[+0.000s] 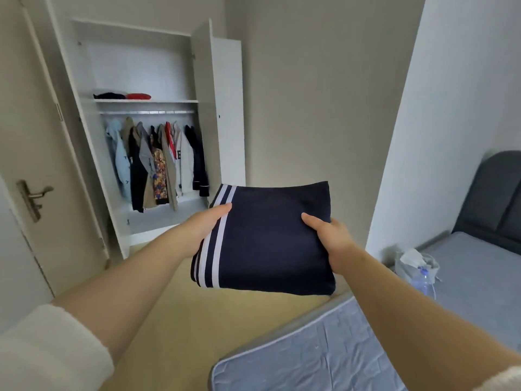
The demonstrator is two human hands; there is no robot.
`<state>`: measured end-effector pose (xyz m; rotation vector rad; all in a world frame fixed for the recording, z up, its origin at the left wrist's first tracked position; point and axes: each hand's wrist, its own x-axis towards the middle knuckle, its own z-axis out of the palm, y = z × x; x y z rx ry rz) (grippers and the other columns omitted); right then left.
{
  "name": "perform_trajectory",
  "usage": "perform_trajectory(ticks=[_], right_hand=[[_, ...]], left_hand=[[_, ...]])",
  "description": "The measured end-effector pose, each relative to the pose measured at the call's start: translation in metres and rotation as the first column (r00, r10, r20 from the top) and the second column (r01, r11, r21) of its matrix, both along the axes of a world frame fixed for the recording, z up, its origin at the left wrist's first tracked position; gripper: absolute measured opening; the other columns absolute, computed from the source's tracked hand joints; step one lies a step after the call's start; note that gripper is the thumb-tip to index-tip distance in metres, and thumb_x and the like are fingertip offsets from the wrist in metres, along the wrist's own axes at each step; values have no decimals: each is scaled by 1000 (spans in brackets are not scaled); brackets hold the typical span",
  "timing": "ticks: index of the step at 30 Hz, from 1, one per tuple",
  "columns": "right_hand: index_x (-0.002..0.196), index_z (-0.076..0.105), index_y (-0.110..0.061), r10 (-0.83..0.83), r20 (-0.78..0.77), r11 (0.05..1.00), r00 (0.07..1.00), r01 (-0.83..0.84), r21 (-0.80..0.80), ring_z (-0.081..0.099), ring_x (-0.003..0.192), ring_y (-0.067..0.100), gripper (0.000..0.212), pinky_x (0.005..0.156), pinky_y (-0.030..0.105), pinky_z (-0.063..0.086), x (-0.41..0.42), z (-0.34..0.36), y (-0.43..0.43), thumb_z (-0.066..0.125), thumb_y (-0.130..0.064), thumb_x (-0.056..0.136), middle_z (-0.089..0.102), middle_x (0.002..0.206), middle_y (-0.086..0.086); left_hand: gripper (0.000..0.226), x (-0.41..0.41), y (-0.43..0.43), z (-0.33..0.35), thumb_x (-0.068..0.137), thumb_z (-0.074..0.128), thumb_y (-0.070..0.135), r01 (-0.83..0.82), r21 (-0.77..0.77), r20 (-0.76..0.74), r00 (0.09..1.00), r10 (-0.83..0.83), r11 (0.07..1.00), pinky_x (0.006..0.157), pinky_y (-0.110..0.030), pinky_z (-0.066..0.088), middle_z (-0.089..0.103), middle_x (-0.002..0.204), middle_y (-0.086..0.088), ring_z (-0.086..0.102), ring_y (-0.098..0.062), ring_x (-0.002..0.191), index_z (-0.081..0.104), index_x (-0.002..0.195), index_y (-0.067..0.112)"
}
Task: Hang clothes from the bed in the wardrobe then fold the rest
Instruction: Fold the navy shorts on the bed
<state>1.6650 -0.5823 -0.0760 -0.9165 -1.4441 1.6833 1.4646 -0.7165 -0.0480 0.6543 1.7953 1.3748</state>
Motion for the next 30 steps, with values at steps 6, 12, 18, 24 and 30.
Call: perform_trajectory(ticks=[6, 12, 18, 24, 30], right_hand=[[94, 63, -19, 114, -24, 993, 993, -113, 45, 68, 80, 21, 13, 61, 30, 52, -106, 30, -25, 67, -27, 84, 71, 89, 3], [89, 63, -20, 206, -50, 977, 977, -203, 65, 69, 64, 13, 10, 51, 24, 50, -205, 44, -46, 66, -28, 84, 72, 68, -5], [98, 64, -17, 259, -47, 966, 965, -258, 18, 69, 81, 22, 18, 62, 30, 52, -289, 37, -52, 67, -28, 84, 72, 90, 4], [100, 62, -18, 299, -40, 954, 954, -299, 6, 68, 85, 23, 20, 65, 31, 53, -359, 31, -34, 67, -28, 84, 72, 93, 4], [97, 63, -19, 324, -49, 946, 945, -324, 10, 68, 81, 21, 17, 64, 30, 53, -430, 29, 10, 68, -28, 83, 72, 88, 2]], left_hand=[[28, -89, -45, 29, 88, 58, 43, -92, 54, 4, 996, 92, 994, 59, -28, 49, 74, 79, -4, 68, -20, 72, 68, 95, 17], [27, -174, -77, 45, 88, 56, 35, -193, 72, -35, 980, 196, 978, 63, -29, 48, 69, 89, -8, 63, -23, 76, 66, 102, 15], [25, -248, -92, 41, 87, 57, 38, -247, 22, -36, 968, 248, 969, 59, -30, 47, 71, 77, -7, 65, -24, 71, 67, 91, 15], [30, -312, -76, 37, 87, 57, 33, -318, 38, -18, 948, 319, 947, 64, -31, 49, 69, 99, -13, 64, -27, 80, 66, 107, 12], [26, -373, -41, 33, 88, 54, 35, -327, 35, -18, 944, 328, 944, 52, -26, 46, 71, 80, -7, 65, -21, 67, 65, 101, 15]])
